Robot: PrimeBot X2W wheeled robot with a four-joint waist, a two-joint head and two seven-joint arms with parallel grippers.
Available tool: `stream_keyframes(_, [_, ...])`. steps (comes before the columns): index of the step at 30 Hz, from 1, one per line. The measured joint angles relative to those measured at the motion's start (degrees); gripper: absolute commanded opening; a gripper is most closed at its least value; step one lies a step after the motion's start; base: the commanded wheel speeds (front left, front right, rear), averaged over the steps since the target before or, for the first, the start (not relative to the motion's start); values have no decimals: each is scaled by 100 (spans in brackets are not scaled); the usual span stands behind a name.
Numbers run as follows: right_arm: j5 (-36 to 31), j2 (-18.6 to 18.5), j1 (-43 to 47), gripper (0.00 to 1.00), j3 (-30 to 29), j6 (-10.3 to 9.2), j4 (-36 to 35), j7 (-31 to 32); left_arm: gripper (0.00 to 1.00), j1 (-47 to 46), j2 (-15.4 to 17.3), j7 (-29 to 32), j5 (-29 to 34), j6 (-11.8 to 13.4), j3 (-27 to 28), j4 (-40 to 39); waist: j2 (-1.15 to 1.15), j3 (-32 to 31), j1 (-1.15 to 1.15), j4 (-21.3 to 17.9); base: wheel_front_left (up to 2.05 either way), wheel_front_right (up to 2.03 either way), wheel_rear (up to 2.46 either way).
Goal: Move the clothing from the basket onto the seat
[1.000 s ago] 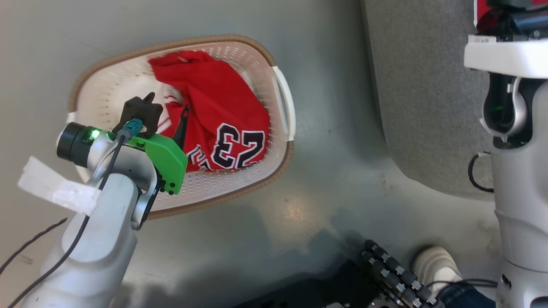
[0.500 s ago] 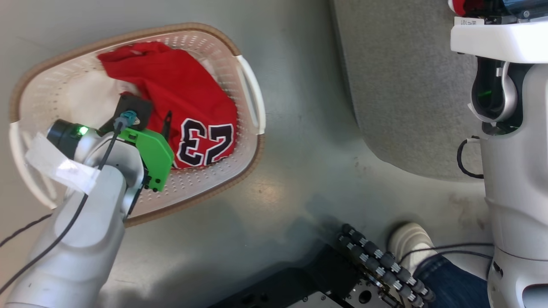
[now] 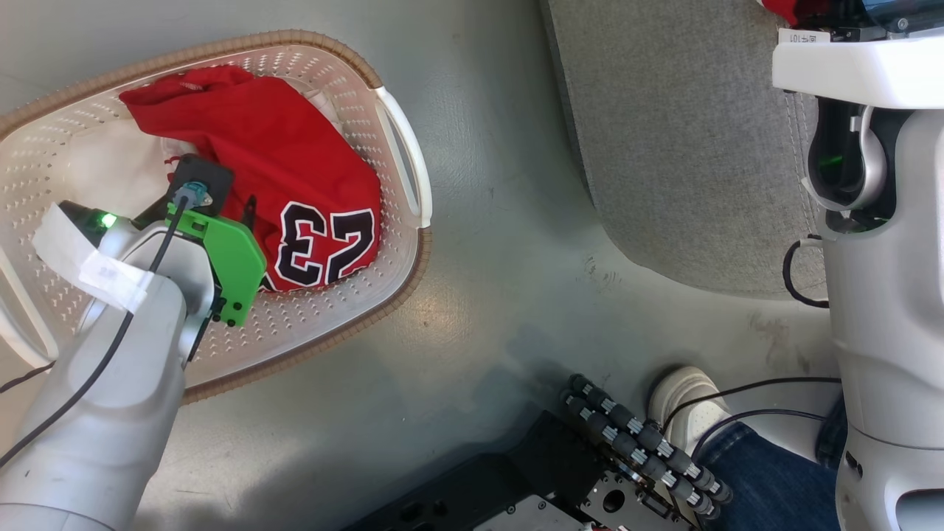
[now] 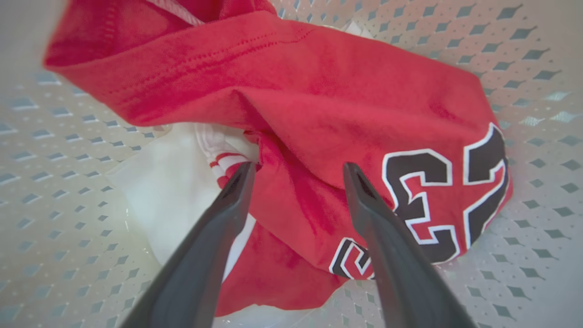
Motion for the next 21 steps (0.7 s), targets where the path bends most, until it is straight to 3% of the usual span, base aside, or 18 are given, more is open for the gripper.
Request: stream_keyframes(21, [-76,32,34,100,1,-8,-113,0,100,-480,-137,-98,312,-102,-328,878,0,82,-1,18,0,0,0])
